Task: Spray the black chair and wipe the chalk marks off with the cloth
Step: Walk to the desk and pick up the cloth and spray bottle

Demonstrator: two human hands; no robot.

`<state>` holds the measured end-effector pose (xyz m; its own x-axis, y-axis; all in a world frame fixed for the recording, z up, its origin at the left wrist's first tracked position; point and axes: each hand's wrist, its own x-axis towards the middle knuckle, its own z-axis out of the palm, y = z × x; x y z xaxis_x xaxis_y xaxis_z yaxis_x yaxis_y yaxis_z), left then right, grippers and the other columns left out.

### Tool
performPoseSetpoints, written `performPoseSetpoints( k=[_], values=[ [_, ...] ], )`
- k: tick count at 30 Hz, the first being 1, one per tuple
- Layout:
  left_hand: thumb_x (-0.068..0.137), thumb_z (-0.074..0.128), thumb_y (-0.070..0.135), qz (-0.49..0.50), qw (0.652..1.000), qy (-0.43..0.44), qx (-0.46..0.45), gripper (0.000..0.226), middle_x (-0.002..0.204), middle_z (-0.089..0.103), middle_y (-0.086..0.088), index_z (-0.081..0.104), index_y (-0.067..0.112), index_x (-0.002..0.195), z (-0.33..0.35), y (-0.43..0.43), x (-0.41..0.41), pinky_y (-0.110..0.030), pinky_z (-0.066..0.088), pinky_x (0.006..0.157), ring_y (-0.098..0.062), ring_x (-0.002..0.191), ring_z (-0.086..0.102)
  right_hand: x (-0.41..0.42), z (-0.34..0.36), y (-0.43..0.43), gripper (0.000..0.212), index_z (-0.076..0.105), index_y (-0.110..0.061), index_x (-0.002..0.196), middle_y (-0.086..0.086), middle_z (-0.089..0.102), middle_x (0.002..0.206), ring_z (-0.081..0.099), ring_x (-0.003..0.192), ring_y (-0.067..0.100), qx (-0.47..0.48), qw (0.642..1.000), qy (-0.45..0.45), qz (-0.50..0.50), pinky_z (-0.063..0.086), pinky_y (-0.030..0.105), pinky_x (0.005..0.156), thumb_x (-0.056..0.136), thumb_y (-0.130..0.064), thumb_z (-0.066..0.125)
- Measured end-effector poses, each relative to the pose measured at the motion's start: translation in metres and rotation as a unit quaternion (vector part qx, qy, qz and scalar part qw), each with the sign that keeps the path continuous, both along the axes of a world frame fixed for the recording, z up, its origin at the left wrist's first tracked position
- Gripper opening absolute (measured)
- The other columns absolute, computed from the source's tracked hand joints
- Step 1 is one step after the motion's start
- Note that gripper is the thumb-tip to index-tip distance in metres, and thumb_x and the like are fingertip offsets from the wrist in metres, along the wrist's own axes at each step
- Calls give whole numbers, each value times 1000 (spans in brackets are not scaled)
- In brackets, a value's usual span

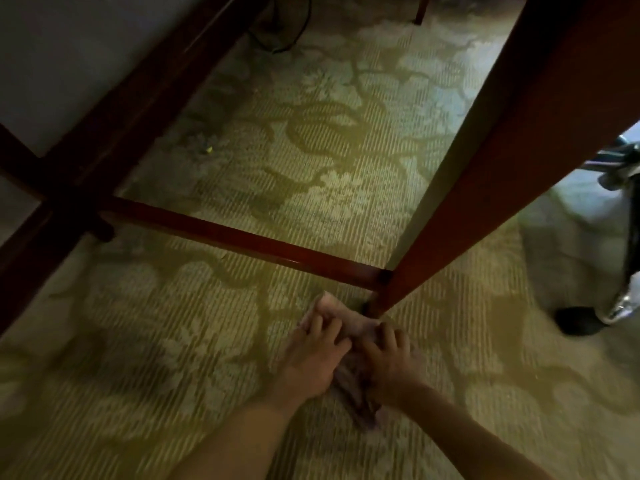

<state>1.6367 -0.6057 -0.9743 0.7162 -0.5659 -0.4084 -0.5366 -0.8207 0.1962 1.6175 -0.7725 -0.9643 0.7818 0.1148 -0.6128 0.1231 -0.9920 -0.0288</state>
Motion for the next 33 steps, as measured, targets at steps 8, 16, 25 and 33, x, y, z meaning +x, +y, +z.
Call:
performPoseSetpoints(
  k=[8,16,25,33],
  values=[
    [94,43,17,-22,998,-21,-59,43,138,31,-12,38,20,136,100,14,-7,-42,40,89,-34,133,24,-5,91,-1,72,20,-35,145,6,35,132,37,121,28,95,993,-69,15,45,37,93,86,-51,56],
    [87,53,16,-19,997,-24,-66,50,140,31,-10,32,26,132,309,35,-38,-43,46,95,-31,132,28,-38,301,2,54,37,-29,131,6,36,123,40,114,28,126,987,-93,25,44,35,84,82,-34,58],
    [69,68,23,-58,986,-119,-106,51,120,53,-5,49,28,116,570,29,-69,-32,54,72,-28,116,52,-65,566,-22,50,33,-32,126,9,29,140,32,126,29,132,979,-147,48,45,35,92,82,-36,56],
    [62,72,29,-78,969,-211,-101,52,113,61,-2,57,32,112,735,-6,-83,-29,52,74,-26,108,59,-78,726,-62,48,42,-31,113,5,43,119,45,107,27,154,960,-224,70,52,34,70,69,-36,61]
  ],
)
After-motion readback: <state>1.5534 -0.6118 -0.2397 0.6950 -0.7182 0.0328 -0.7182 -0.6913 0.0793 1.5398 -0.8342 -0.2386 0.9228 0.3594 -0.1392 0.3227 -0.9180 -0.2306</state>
